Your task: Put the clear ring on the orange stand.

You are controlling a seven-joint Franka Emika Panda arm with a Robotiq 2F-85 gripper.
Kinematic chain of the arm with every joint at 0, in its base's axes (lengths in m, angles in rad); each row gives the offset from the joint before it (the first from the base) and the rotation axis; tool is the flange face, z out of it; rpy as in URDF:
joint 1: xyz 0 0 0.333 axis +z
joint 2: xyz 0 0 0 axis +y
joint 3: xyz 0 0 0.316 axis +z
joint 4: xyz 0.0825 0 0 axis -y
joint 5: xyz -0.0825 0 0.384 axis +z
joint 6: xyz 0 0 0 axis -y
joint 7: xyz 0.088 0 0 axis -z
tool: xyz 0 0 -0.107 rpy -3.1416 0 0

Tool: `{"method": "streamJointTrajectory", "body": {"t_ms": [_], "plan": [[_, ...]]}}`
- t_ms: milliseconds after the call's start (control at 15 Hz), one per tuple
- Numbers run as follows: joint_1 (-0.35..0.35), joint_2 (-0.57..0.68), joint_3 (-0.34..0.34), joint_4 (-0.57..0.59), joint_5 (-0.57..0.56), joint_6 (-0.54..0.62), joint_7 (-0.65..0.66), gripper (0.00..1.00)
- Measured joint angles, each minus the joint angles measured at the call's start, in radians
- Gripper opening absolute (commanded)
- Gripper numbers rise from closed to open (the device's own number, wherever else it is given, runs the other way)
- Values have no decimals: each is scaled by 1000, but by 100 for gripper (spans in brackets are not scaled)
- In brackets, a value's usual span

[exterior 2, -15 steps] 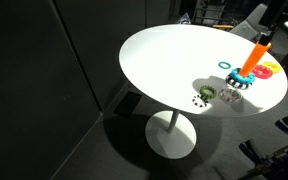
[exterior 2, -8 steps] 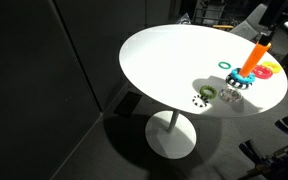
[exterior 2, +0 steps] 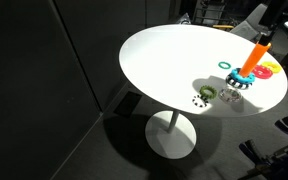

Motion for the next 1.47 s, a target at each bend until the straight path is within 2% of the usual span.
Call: {"method": "streamJointTrajectory", "body": {"t_ms": [467,867,1067,1467], "plan": [[0,4,0,-1,0,1,0,100],[-4,37,-13,-6,1,56,0,100],[-6,71,-27,-12,3,108,-1,100],[-6,127,-46,-79,11,282,-8,100]]}}
